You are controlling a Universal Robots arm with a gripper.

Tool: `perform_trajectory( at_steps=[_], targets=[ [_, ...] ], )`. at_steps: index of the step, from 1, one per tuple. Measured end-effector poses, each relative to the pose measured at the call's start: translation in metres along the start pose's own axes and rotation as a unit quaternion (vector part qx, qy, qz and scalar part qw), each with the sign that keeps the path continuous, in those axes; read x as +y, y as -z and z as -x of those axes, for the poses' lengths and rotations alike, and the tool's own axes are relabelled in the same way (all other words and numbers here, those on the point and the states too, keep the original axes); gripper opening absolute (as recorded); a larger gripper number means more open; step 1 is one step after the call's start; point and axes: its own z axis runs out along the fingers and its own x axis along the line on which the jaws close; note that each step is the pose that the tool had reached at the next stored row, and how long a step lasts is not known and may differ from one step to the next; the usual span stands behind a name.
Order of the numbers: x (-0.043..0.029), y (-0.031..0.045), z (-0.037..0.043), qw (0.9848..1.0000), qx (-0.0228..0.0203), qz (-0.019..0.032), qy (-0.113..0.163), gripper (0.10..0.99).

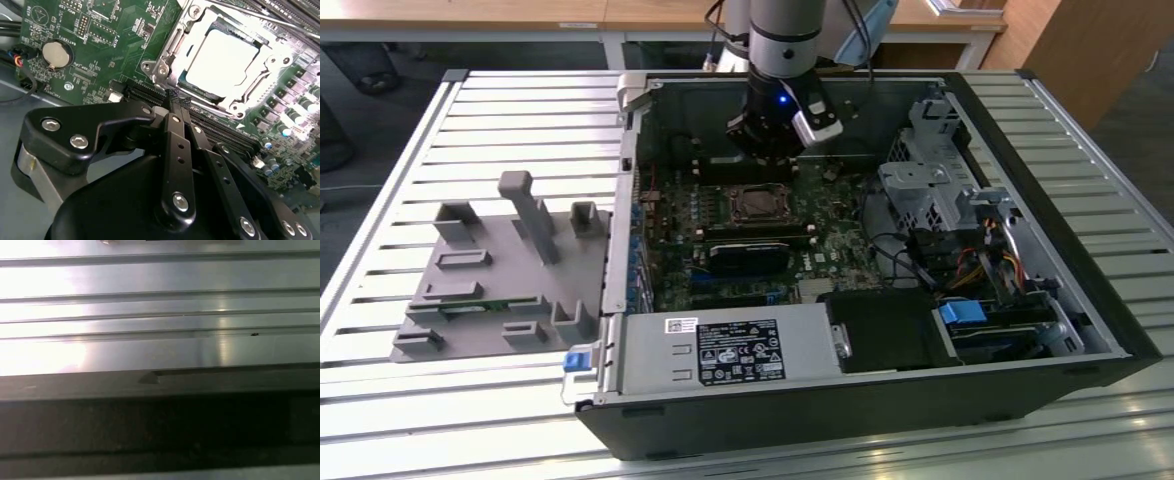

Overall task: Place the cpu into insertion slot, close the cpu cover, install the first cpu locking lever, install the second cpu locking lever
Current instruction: 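Install the first cpu locking lever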

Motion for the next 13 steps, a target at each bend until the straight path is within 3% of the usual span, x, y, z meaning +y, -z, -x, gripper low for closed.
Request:
perform_trajectory(
  at_steps=[13],
  targets=[
    [-0.0051, 0.0002, 0.0003, 1.0000, 0.0000, -0.0002, 0.000, 0.106]
  ],
)
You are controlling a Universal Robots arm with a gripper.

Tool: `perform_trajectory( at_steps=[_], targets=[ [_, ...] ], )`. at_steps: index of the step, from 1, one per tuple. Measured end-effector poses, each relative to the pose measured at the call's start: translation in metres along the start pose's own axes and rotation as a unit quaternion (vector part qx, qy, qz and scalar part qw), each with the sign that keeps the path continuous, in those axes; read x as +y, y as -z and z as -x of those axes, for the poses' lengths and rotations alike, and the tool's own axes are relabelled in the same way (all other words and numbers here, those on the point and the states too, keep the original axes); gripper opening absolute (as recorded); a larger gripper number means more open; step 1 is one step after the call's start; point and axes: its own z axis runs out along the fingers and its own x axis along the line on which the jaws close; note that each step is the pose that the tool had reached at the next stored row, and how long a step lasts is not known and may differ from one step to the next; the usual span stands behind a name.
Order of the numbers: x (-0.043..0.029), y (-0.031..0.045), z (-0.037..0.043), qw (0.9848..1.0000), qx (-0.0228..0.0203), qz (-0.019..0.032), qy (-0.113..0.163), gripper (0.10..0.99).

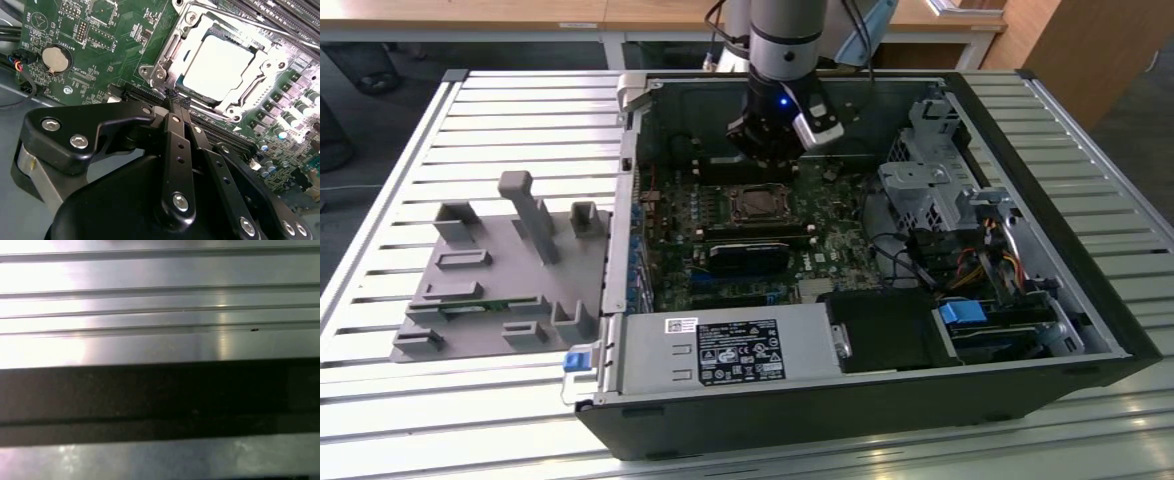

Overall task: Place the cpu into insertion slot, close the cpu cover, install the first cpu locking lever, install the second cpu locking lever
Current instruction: 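Install the first cpu locking lever, then install the second cpu locking lever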

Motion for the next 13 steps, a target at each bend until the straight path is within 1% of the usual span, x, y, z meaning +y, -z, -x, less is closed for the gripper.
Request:
perform_trajectory(
  at_steps=[13],
  targets=[
    [-0.0053, 0.0002, 0.0003, 1.0000, 0.0000, 0.0000, 0.000, 0.106]
  ],
)
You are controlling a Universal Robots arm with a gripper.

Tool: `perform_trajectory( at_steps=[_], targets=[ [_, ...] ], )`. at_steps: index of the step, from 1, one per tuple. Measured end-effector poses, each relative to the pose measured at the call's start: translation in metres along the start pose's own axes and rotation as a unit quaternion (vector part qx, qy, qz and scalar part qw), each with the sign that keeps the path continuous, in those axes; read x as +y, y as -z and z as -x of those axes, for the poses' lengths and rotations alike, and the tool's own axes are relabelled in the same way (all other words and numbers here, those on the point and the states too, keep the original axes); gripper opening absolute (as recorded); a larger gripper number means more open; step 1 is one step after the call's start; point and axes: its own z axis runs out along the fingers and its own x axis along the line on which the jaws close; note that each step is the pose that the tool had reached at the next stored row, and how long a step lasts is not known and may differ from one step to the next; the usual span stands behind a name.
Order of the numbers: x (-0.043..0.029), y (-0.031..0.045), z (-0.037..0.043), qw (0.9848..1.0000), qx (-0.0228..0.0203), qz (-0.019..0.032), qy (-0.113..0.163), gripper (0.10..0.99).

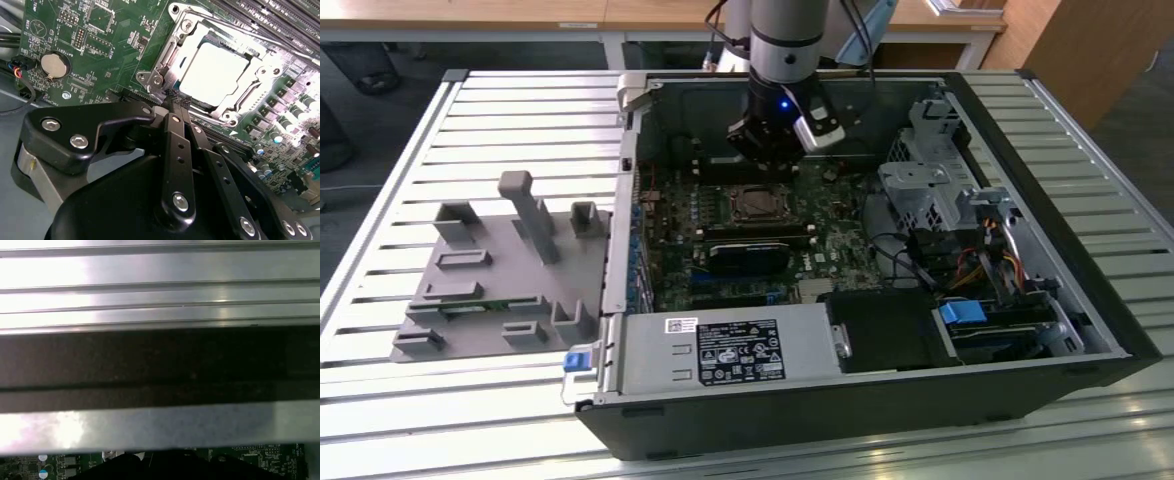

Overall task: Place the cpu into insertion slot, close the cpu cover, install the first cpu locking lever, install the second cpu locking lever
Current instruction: 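Install the second cpu locking lever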

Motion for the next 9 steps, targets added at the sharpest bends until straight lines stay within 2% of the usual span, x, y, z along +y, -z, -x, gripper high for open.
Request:
perform_trajectory(
  at_steps=[9],
  targets=[
    [-0.0044, 0.0001, 0.0003, 1.0000, 0.0000, 0.0001, 0.000, 0.106]
  ],
)
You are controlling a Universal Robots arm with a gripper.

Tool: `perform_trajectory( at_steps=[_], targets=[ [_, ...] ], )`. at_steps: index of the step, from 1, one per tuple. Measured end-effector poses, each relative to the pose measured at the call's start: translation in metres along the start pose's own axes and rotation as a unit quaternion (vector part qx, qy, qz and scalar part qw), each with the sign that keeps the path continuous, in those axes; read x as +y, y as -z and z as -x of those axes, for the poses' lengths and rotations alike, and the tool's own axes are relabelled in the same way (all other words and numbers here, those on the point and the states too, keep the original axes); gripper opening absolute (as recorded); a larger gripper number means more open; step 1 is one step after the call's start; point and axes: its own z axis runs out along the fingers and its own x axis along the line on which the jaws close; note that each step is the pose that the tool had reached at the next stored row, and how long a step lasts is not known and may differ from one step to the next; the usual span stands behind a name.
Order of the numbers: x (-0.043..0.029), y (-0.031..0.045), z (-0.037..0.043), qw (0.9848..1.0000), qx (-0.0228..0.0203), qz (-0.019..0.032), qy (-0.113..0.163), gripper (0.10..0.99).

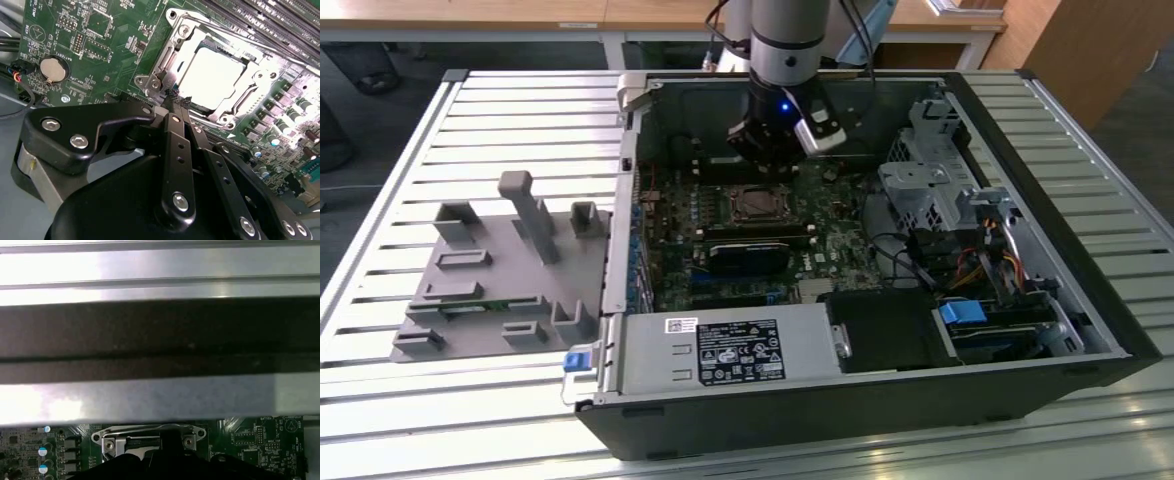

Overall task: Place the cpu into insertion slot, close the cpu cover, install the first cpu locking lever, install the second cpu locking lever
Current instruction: 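Install the second cpu locking lever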

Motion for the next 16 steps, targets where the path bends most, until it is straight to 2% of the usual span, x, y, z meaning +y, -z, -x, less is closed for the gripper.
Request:
perform_trajectory(
  at_steps=[11, 14, 16],
  targets=[
    [-0.0095, 0.0006, 0.0006, 1.0000, 0.0000, -0.0002, 0.000, 0.106],
    [-0.0095, 0.0044, 0.0007, 1.0000, 0.0000, -0.0001, 0.000, 0.106],
    [-0.0093, 0.0099, 0.0008, 1.0000, 0.0000, -0.0002, 0.000, 0.106]
  ],
)
